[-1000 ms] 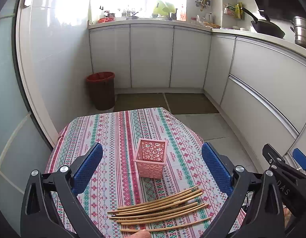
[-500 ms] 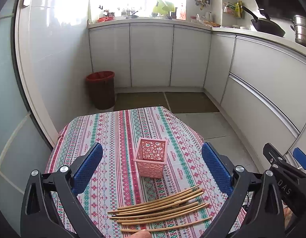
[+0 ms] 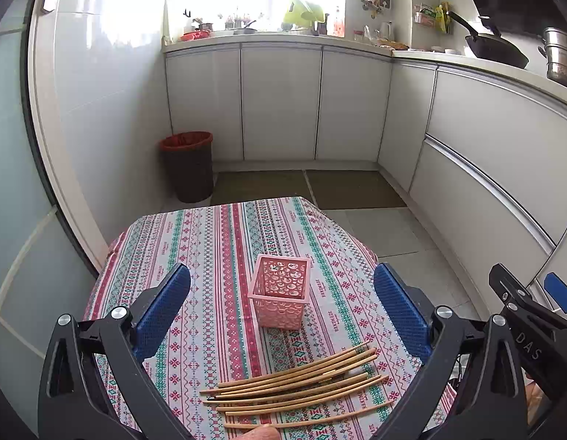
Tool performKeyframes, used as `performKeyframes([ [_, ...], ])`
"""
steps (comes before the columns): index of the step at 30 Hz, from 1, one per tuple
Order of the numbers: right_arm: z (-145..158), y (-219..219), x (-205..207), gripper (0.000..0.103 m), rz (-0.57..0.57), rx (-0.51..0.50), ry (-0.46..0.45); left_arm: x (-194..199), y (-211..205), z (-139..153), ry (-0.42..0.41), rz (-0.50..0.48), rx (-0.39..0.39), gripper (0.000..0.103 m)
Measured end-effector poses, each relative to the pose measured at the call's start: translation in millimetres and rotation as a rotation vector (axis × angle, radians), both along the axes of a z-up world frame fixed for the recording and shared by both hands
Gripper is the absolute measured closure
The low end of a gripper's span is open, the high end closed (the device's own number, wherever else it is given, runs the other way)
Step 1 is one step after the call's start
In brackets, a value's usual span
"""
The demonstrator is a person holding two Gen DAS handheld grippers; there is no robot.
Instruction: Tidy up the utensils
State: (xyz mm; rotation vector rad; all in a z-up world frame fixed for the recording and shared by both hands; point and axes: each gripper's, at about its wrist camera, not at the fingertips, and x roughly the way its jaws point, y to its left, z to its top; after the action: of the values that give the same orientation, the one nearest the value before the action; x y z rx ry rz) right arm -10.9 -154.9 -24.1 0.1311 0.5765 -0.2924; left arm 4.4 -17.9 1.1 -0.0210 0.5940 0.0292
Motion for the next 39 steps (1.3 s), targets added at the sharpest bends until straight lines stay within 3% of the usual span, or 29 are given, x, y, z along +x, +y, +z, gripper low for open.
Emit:
performKeyframes([
  [18, 4, 1, -5, 0.007, -0.006, -0.011, -0.067, -1, -3, 5, -0.015, -0.005, 0.011, 0.007],
  [32, 4, 0, -4, 0.007, -0.008, 0.006, -0.056, 1, -5, 3, -0.002, -0.012, 0.019, 0.007],
  [35, 1, -4, -2, 0.007, -0.018, 0.015, -0.031, 9, -9, -4, 0.042, -0.052, 0.023, 0.007],
  [39, -6, -18, 4, 0.007, -0.051, 0.043, 0.034, 28, -23, -26, 0.187, -0.172, 0.026, 0.007],
])
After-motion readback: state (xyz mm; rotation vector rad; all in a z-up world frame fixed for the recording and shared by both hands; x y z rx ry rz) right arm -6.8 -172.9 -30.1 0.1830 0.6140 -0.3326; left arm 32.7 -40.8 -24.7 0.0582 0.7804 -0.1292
